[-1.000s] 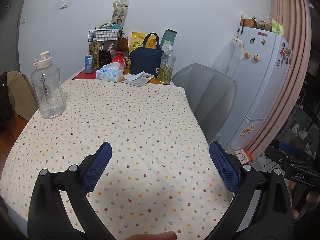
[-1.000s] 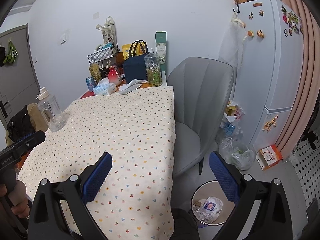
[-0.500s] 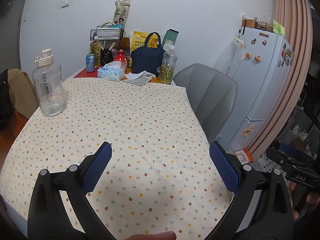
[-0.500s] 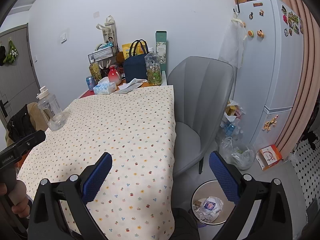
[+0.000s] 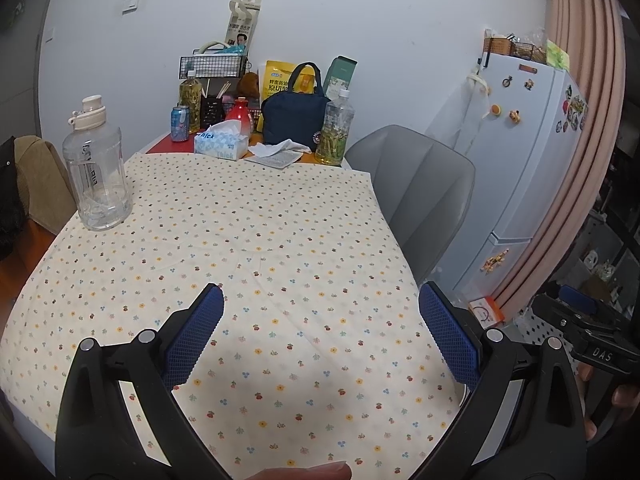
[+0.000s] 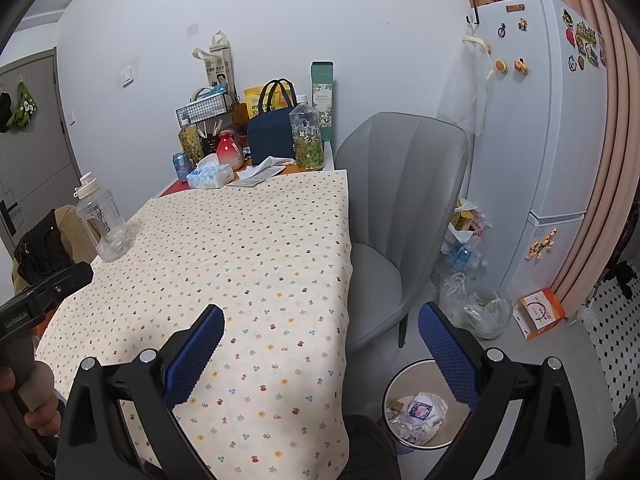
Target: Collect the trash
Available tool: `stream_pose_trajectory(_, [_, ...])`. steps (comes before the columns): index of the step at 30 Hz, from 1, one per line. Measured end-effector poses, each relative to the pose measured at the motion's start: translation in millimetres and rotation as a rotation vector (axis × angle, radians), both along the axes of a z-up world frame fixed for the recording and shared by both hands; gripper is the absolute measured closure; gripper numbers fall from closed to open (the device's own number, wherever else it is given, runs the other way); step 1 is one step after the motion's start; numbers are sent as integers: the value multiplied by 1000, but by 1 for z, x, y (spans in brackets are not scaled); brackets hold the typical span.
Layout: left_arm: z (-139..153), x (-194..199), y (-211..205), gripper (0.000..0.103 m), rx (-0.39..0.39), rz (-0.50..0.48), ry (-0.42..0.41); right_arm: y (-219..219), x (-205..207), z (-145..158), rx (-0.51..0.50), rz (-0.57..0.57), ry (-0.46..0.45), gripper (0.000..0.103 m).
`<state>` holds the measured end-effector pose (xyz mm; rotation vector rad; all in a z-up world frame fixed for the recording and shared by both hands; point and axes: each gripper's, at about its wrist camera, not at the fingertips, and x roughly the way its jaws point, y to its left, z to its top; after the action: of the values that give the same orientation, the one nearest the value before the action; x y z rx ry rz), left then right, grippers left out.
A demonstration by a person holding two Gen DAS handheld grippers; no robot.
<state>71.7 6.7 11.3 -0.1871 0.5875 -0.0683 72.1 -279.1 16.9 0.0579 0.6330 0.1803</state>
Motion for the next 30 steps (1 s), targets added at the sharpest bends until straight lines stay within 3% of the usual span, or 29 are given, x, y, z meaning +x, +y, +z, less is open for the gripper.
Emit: stream_pose_trajectory(30, [-3,-1,-6,6,0,-11,0,-5,-2,0,2,-2,8,8])
